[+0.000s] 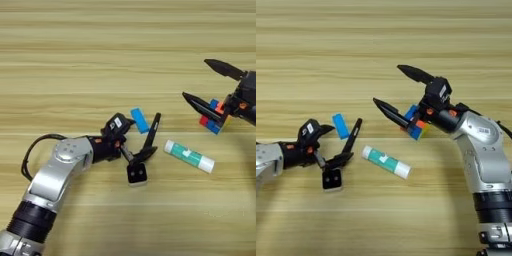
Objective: Move the objects on the table
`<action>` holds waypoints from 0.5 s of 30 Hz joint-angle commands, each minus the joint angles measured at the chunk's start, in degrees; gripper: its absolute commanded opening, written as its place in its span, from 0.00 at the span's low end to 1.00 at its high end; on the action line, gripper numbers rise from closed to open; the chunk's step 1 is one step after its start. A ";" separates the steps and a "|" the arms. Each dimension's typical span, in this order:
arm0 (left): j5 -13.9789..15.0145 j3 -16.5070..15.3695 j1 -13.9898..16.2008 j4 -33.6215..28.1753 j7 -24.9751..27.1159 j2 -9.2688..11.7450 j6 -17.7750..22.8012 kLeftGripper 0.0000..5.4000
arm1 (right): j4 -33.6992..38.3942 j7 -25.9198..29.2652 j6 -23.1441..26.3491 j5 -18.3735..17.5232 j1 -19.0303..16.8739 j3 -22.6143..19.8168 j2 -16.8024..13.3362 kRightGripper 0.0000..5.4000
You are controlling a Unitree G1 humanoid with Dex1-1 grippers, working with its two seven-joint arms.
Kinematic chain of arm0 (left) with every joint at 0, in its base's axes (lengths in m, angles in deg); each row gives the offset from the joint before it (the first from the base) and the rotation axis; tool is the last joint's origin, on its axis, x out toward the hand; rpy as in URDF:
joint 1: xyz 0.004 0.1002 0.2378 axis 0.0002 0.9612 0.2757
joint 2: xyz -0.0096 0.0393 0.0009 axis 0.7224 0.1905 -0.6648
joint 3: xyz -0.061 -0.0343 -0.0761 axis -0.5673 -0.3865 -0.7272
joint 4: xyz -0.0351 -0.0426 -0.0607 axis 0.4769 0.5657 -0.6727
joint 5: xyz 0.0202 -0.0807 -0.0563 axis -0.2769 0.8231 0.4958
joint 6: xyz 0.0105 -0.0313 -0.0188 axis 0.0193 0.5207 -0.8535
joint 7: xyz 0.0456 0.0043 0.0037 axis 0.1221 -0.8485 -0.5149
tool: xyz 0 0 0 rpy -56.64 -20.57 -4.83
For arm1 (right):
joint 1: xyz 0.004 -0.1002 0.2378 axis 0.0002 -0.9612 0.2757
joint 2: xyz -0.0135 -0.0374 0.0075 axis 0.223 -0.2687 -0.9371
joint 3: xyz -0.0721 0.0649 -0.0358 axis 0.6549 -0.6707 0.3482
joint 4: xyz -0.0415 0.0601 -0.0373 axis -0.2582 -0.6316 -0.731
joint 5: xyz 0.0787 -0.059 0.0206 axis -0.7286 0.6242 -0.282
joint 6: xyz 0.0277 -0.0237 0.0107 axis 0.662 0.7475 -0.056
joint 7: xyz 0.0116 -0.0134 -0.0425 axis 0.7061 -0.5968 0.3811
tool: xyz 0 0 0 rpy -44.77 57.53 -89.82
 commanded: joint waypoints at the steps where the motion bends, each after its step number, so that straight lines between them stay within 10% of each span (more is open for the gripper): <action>1: 0.76 1.01 -1.06 -0.42 1.49 0.97 2.90 1.00 | 0.17 -0.39 -0.33 0.50 1.05 0.39 0.20 0.99; 15: -4.65 5.54 -5.82 4.87 2.38 2.50 1.79 1.00 | 3.34 -1.66 0.41 0.36 0.27 0.82 0.64 0.99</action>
